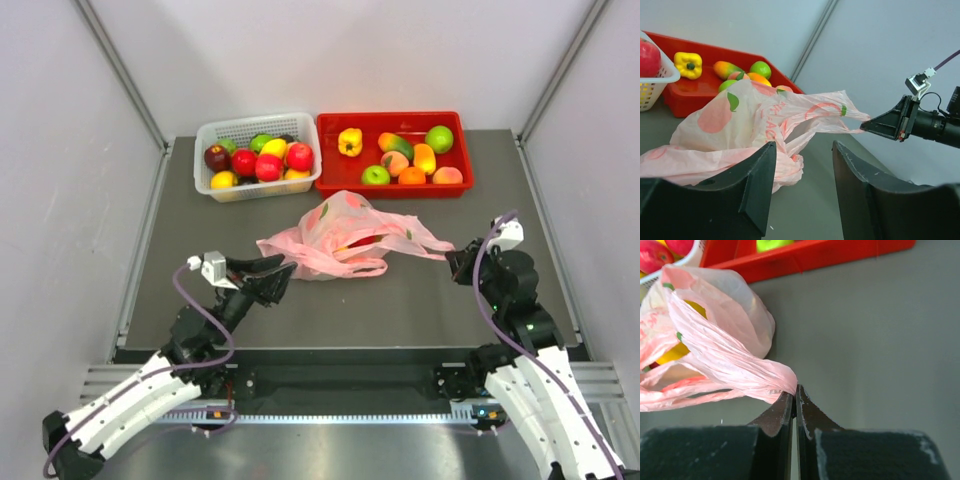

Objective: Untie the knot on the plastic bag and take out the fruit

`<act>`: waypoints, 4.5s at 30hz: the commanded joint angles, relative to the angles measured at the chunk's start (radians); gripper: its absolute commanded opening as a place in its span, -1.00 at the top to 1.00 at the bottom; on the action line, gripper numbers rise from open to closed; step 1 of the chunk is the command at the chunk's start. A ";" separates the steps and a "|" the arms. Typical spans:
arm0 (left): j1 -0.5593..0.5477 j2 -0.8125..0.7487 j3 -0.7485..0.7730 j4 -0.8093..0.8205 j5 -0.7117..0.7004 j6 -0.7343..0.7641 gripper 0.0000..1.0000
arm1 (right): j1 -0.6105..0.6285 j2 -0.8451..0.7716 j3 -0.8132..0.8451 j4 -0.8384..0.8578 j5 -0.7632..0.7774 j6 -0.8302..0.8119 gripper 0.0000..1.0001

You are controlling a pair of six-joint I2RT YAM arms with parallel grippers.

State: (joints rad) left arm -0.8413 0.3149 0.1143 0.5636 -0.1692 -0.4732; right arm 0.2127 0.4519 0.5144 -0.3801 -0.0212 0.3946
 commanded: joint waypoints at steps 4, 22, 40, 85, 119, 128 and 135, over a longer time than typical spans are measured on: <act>-0.004 0.243 0.345 -0.481 0.083 0.153 -0.10 | -0.012 0.051 0.009 0.004 -0.043 0.012 1.00; -0.031 1.167 1.271 -1.033 0.076 0.625 -0.55 | -0.012 0.096 0.165 -0.039 -0.039 -0.030 0.85; -0.045 1.385 1.312 -0.889 -0.340 0.740 -0.98 | -0.012 0.105 0.300 -0.105 -0.103 -0.065 0.85; -0.124 0.900 1.042 -0.844 -0.053 0.403 1.00 | -0.012 0.318 0.197 0.058 -0.193 -0.062 0.85; -0.150 1.134 1.100 -0.599 0.258 0.183 1.00 | 0.131 0.085 0.308 -0.217 -0.626 -0.189 -0.24; -0.150 1.307 1.277 -0.610 0.301 0.154 1.00 | 0.232 0.169 0.289 -0.182 -0.495 -0.163 0.07; -0.145 1.270 1.283 -0.619 0.304 0.145 1.00 | 0.381 0.300 0.231 -0.030 -0.255 -0.067 0.53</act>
State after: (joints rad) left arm -0.9894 1.6337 1.3582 -0.1120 0.1162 -0.3145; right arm 0.5377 0.7097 0.7582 -0.5396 -0.4168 0.2718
